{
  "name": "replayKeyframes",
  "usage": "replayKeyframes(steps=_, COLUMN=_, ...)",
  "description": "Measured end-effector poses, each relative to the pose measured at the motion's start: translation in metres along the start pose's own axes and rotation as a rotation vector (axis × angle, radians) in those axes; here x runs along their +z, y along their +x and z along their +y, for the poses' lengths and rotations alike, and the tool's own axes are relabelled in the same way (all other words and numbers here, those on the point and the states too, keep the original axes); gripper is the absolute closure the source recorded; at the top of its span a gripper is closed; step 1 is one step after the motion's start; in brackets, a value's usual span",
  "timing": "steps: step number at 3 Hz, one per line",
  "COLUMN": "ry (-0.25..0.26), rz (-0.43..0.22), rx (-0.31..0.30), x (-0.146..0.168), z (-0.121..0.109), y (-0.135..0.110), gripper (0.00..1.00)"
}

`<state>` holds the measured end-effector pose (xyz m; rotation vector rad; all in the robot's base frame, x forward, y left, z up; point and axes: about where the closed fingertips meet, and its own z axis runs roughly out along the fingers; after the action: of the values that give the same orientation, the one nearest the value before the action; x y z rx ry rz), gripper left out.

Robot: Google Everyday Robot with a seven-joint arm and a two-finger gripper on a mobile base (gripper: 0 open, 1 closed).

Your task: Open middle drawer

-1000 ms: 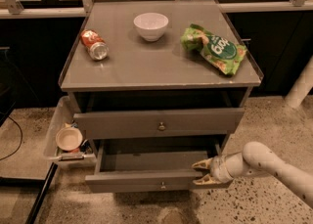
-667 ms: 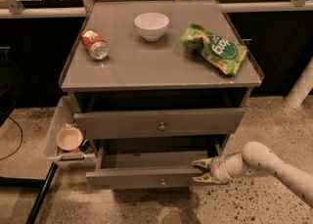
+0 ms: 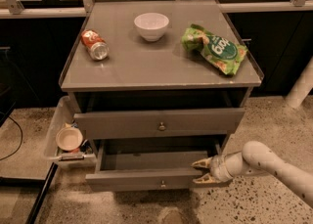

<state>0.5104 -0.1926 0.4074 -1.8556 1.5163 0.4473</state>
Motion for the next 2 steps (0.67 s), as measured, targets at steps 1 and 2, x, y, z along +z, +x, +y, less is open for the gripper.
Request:
replayKeyframes(steps=1, ry=-0.042, rz=-0.038, rx=-0.016, x=0.001, z=0.017, y=-0.001, gripper=0.39)
replayKeyframes(steps=2, ry=-0.078, rz=-0.064, rx=-0.041, x=-0.004, z=0.045, y=-0.005, gripper=0.59)
